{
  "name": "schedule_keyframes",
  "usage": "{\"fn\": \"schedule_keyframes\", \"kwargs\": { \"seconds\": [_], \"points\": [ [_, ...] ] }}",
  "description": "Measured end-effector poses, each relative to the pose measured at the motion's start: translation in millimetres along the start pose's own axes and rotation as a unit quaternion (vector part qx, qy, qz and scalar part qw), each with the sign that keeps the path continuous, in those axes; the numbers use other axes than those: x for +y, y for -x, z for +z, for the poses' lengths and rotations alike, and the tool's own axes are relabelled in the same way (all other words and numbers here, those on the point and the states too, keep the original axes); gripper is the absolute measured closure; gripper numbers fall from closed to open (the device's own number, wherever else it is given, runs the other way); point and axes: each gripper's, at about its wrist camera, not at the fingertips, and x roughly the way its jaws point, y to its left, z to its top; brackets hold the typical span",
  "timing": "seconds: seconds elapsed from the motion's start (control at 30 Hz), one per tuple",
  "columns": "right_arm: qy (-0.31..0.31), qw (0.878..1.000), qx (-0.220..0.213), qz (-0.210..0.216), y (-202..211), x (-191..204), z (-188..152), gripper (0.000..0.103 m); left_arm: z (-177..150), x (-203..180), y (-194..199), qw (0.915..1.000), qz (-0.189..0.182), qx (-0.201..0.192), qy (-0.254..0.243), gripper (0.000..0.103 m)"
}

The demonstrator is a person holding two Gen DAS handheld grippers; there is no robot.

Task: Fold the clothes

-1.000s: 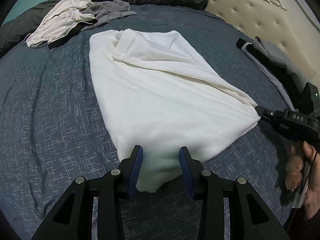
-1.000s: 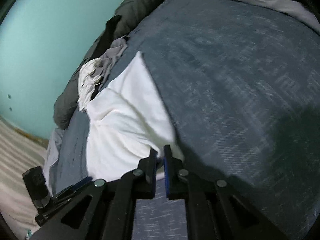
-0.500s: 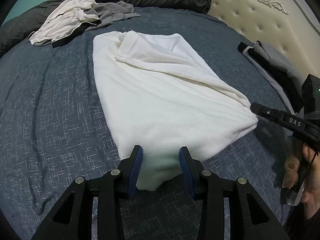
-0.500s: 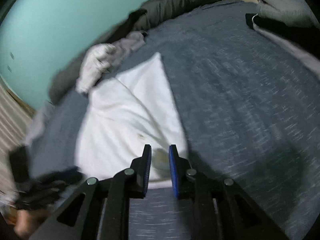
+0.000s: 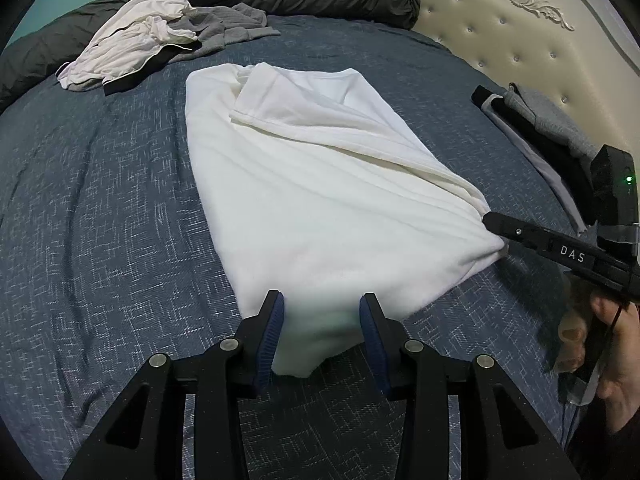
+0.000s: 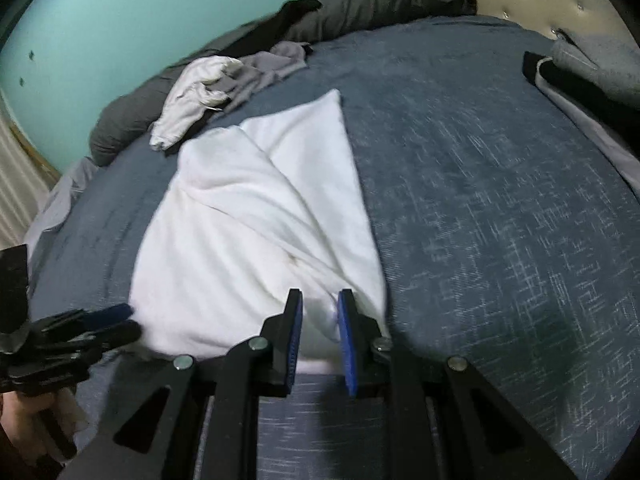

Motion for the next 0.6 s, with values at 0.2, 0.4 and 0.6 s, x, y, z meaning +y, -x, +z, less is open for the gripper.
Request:
{"fn": "schedule_keyframes", "kwargs": {
  "seconds": [0.2, 0.4, 0.6],
  "points": [
    [-0.011, 1.0, -0.005, 0.008, -3.1, -10.0, -1.9, 0.099, -1.5, 1.1, 1.2, 1.0, -0.003, 0.0, 0.0, 0.06],
    [-0.07, 0.997, -0.018, 0.026, -0.8, -29.6, 0.3, 0.101, -3.7, 1.3, 0.1, 1.0, -0.006, 0.0, -0.006, 0.06],
    [-0.138, 0.989, -0.001, 0.056, -7.4, -50.0, -5.8, 0.101, -5.8, 5.5, 2.0, 0.9999, -0.01, -0.004, -0.004, 0.06]
  ]
}}
